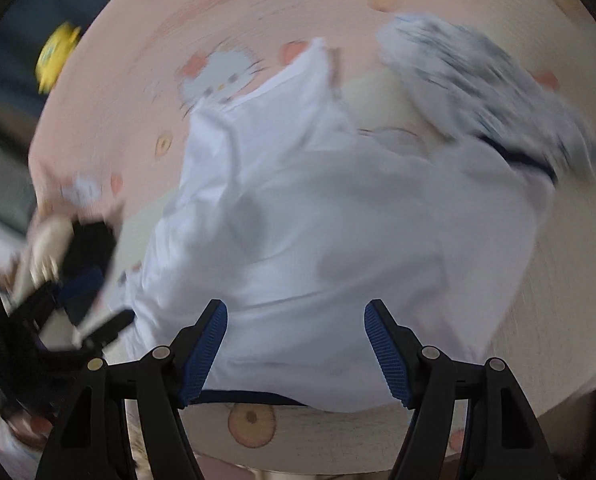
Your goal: Fold clothes
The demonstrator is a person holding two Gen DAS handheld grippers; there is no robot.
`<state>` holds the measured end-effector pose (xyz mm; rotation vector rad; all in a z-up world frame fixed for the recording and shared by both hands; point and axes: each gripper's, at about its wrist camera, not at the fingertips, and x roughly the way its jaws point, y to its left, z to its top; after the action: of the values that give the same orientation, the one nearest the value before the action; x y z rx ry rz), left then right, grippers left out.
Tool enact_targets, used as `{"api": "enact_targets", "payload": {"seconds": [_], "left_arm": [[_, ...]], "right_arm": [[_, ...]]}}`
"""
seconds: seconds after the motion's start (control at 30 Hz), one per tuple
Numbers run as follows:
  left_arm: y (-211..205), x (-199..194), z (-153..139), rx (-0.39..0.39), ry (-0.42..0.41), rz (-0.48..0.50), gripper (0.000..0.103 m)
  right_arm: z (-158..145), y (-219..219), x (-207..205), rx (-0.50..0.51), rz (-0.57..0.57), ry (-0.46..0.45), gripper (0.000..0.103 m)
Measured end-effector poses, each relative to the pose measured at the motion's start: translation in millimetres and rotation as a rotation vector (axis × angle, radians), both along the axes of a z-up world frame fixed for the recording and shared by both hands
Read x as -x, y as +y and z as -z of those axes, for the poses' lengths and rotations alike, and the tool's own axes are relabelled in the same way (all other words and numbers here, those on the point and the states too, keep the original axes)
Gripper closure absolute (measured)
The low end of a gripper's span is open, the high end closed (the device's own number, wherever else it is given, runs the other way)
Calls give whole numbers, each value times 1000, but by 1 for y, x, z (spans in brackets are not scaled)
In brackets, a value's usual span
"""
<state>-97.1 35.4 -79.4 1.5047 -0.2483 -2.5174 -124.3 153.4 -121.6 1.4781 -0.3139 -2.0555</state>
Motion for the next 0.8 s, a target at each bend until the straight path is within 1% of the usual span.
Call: {"api": "enact_targets", "payload": {"seconds": [0.13, 0.17, 0.2, 0.27, 0.37, 0.43, 0.53, 0.67, 0.73, 0.8], "left_arm": [[25, 10, 8, -18, -26, 56, 34], [32, 13, 11, -26, -32, 69, 34], [39, 16, 13, -18, -43, 86, 34], [57, 19, 19, 26, -59, 131, 34], [84, 24, 27, 93, -75, 211, 34], [98, 26, 32, 113, -85, 254, 34], [115, 31, 37, 109, -94, 299, 34], [130, 41, 45, 91, -109, 323, 34], [137, 45, 48, 98, -110, 338, 34], [143, 50, 50, 82, -115, 354, 34]], "right_arm": [[16, 43, 7, 155, 111, -104, 32], [17, 52, 7, 185, 133, -111, 32], [19, 60, 7, 201, 150, -120, 32], [25, 77, 8, 235, 194, -141, 32], [42, 100, 7, 276, 267, -204, 32], [54, 112, 5, 297, 309, -248, 32], [64, 121, 5, 325, 338, -284, 32], [68, 124, 5, 374, 344, -287, 32], [74, 122, 6, 408, 350, -307, 32], [79, 120, 8, 441, 356, -326, 32]]}}
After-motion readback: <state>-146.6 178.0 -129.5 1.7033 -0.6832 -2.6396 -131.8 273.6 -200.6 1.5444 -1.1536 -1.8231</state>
